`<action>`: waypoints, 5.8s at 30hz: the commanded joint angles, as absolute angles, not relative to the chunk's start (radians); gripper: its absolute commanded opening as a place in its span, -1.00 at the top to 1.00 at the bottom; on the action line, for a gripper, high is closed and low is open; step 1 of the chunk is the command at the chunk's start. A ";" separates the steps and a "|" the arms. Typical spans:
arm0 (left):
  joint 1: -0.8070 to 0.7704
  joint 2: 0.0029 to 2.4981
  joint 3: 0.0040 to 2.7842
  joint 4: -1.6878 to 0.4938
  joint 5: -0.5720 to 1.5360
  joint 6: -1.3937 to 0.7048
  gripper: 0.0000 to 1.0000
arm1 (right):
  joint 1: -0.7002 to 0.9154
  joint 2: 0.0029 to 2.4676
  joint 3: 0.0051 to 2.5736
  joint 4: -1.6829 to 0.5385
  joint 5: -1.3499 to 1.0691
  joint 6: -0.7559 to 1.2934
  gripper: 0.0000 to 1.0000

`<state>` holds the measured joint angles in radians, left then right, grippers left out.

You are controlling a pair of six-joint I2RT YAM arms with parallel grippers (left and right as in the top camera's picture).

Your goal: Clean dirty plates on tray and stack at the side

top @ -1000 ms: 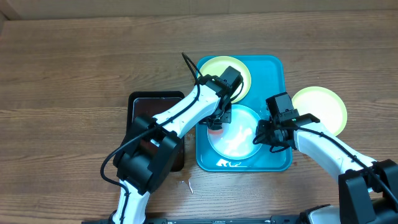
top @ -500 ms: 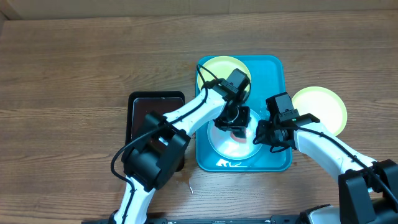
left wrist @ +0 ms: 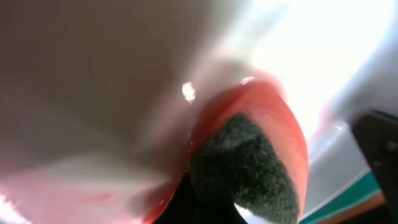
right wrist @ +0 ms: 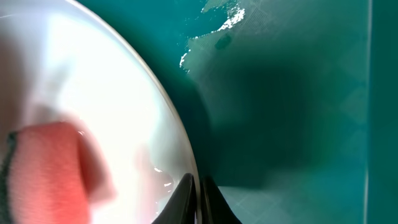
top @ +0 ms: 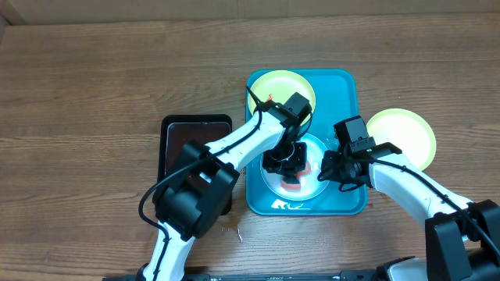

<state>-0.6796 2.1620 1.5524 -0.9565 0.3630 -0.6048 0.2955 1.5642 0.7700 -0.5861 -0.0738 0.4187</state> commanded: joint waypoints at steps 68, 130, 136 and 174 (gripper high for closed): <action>-0.695 2.186 1.531 -0.870 0.302 -0.636 0.92 | 0.284 1.568 0.751 -0.578 -0.046 0.551 0.92; -0.257 1.697 1.230 -1.028 -0.077 -0.534 0.04 | 0.284 1.565 0.807 -0.660 -0.044 0.437 0.92; -0.194 1.635 1.394 -1.158 -0.078 -0.504 -0.75 | 0.310 1.536 0.974 -0.858 0.030 0.410 0.92; 0.171 1.563 1.691 -1.466 -0.088 -0.493 -1.00 | 1.031 1.644 1.344 -0.633 0.735 0.248 0.92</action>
